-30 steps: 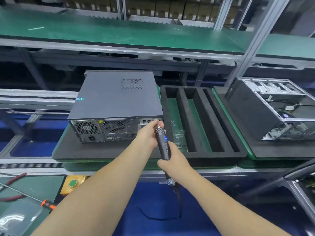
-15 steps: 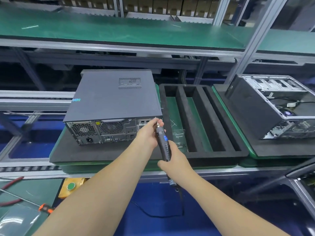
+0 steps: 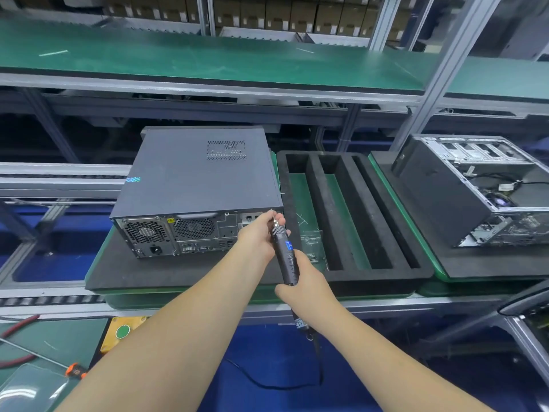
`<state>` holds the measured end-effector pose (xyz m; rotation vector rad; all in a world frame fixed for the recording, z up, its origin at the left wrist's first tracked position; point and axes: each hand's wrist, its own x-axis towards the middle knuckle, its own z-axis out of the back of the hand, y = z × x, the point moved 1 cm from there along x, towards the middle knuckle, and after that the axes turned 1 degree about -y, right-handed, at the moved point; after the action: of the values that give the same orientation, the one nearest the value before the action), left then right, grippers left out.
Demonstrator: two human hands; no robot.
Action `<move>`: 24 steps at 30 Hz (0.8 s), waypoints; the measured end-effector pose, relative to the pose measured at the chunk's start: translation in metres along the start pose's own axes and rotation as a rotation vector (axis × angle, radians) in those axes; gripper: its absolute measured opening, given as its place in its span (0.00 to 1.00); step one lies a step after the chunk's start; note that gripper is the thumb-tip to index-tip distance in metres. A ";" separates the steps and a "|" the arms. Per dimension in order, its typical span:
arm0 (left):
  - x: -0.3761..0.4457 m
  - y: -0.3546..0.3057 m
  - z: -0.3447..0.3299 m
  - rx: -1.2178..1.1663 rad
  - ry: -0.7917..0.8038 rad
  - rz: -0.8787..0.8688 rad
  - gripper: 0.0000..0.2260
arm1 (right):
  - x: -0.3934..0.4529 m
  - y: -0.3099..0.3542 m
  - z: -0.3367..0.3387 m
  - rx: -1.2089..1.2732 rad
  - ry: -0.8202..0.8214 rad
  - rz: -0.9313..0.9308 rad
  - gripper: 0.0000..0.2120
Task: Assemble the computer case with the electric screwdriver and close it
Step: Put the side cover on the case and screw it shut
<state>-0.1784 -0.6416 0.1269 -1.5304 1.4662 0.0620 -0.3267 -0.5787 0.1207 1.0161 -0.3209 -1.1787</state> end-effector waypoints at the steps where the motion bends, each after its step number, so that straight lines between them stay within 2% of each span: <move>1: 0.000 0.000 0.000 0.004 0.002 0.002 0.04 | 0.000 0.000 -0.001 0.006 0.002 -0.002 0.33; 15: -0.010 -0.010 -0.004 0.012 0.020 0.032 0.04 | 0.000 0.008 -0.003 0.006 -0.002 -0.014 0.29; 17: -0.014 -0.012 -0.005 0.008 -0.008 0.029 0.04 | 0.000 0.011 -0.002 0.019 0.006 -0.025 0.27; 19: -0.021 -0.013 -0.005 0.067 -0.122 -0.025 0.03 | -0.001 0.014 -0.001 0.032 0.010 -0.036 0.25; 20: -0.025 -0.013 -0.001 0.226 -0.222 -0.138 0.03 | -0.001 0.015 0.000 0.037 0.013 -0.043 0.24; 21: -0.031 -0.013 0.003 0.516 -0.319 -0.342 0.07 | -0.002 0.017 0.001 0.045 0.020 -0.050 0.24; 23: -0.043 -0.017 0.010 1.171 -0.388 -0.946 0.10 | -0.003 0.021 0.005 0.057 0.036 -0.060 0.22; 24: -0.048 -0.022 0.015 1.415 -0.385 -1.228 0.08 | -0.004 0.022 0.007 0.055 0.047 -0.064 0.22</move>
<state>-0.1654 -0.6010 0.1616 -0.8221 -0.1027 -1.0880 -0.3197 -0.5778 0.1436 1.1077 -0.2871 -1.2071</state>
